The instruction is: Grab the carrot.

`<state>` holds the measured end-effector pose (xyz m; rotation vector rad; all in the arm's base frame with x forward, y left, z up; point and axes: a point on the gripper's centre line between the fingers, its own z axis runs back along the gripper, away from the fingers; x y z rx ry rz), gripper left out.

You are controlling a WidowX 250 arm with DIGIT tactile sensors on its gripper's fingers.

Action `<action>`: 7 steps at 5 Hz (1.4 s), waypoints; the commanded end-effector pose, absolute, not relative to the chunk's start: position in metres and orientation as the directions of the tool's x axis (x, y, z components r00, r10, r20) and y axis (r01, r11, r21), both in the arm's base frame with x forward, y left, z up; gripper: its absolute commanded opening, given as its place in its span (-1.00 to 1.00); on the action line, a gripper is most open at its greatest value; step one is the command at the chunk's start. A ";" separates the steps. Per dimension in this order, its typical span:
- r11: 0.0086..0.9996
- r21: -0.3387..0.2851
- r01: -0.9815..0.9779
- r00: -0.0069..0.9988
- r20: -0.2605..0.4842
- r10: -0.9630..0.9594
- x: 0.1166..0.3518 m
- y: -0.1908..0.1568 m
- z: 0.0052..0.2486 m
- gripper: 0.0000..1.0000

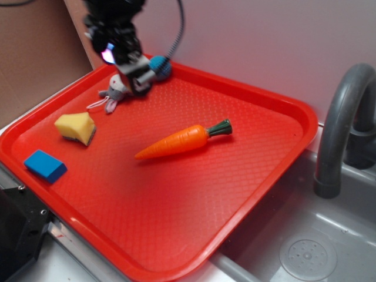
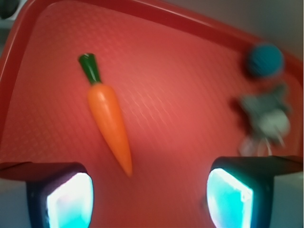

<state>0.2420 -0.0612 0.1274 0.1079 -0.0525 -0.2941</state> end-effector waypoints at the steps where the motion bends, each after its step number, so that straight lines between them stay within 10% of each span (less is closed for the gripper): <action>1: 0.903 0.117 0.413 0.911 -0.025 -0.413 0.256 -0.085 0.062 1.00; 3: 0.901 0.044 0.431 0.898 -0.120 -0.423 0.271 -0.084 0.016 1.00; 4: 0.899 0.045 0.435 0.895 -0.127 -0.427 0.267 -0.088 0.010 -1.00; 6: 0.875 0.066 0.479 0.875 -0.110 -0.471 0.253 -0.098 0.027 -1.00; 7: 0.941 0.079 0.328 0.943 -0.087 -0.321 0.246 -0.079 0.077 -1.00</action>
